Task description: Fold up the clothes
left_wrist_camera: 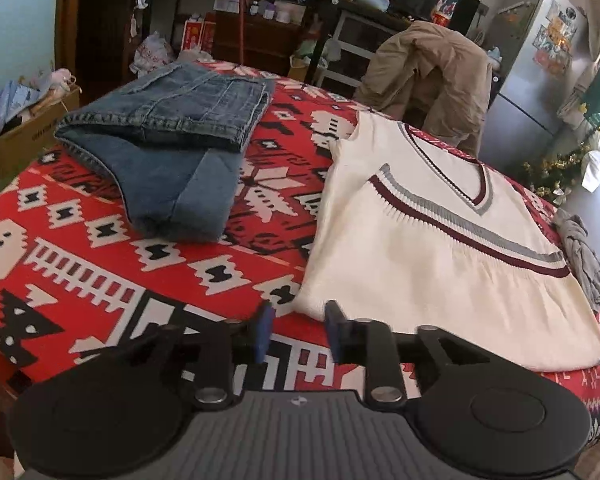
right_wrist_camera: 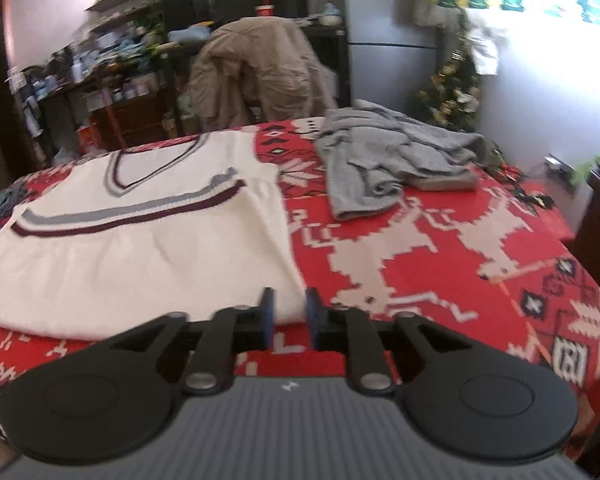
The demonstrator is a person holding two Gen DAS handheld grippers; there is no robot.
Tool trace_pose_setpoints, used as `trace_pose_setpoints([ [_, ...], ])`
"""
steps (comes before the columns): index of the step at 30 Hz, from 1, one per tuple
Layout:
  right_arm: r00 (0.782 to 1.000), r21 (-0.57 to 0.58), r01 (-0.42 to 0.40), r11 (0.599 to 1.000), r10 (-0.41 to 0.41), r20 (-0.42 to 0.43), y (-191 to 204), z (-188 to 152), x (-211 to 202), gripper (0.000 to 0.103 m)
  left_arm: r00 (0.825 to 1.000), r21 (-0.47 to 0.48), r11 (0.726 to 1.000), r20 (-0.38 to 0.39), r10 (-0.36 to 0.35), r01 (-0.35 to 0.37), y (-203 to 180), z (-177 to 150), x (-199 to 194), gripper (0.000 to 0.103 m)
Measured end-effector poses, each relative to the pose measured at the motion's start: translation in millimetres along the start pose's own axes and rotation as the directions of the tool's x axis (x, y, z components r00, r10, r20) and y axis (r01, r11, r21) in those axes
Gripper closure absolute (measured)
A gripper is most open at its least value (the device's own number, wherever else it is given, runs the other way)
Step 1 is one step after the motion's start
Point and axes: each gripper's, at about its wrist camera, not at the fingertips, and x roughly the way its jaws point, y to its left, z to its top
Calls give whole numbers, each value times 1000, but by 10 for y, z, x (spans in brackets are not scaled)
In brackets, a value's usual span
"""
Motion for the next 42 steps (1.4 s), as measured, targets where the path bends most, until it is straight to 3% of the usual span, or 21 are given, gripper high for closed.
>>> trace_pose_setpoints([
  [3, 1000, 63, -16, 998, 16, -10, -79, -21, 11, 72, 1000, -5, 1000, -1, -7, 7, -4, 18, 37, 71],
  [7, 998, 58, -56, 997, 57, -1, -63, 13, 84, 72, 1000, -2, 1000, -6, -25, 25, -29, 67, 98, 71],
  [8, 998, 50, -60, 997, 61, -5, -47, 27, 107, 70, 999, -1, 999, -8, -32, 32, -37, 83, 115, 80],
  [9, 998, 42, -62, 997, 62, -9, -31, 40, 130, 75, 999, 1, 999, -11, -37, 37, -46, 97, 130, 89],
  [11, 999, 23, -50, 998, 50, -11, -10, 76, 159, 90, 999, 18, 999, -11, -31, 32, -78, 99, 133, 95],
  [13, 998, 32, -57, 998, 57, -9, -32, 108, 147, 95, 1000, 23, 999, 2, -29, 29, -84, 113, 80, 96],
  [17, 998, 3, -56, 998, 56, -5, -25, 170, 56, 98, 999, 31, 999, 27, -26, 25, -95, 142, -34, 96],
  [22, 998, -8, -64, 998, 64, 7, -20, 274, -220, 99, 995, 28, 998, 85, -51, 49, -120, 184, -451, 97],
  [28, 997, 14, -69, 998, 69, -34, -136, 134, -607, 99, 999, 47, 998, -6, -39, 39, -69, -37, -697, 97],
  [33, 991, 35, -78, 996, 81, -106, -286, -118, -880, 98, 992, 116, 993, -119, 33, -19, -58, -347, -595, 96],
  [35, 989, 40, -60, 997, 65, -130, -323, -169, -852, 98, 989, 160, 985, -122, 89, -69, -89, -381, -559, 88],
  [37, 988, 45, -33, 998, 40, -146, -351, -165, -826, 96, 992, 164, 984, -93, 80, -64, -66, -329, -614, 87],
  [38, 990, 47, -23, 999, 30, -136, -373, -144, -845, 92, 995, 156, 986, -73, 68, -56, -44, -292, -656, 87],
  [42, 996, 43, -31, 999, 34, -84, -400, 15, -918, 91, 1000, 167, 986, 4, 27, -27, -50, -68, -762, 85],
])
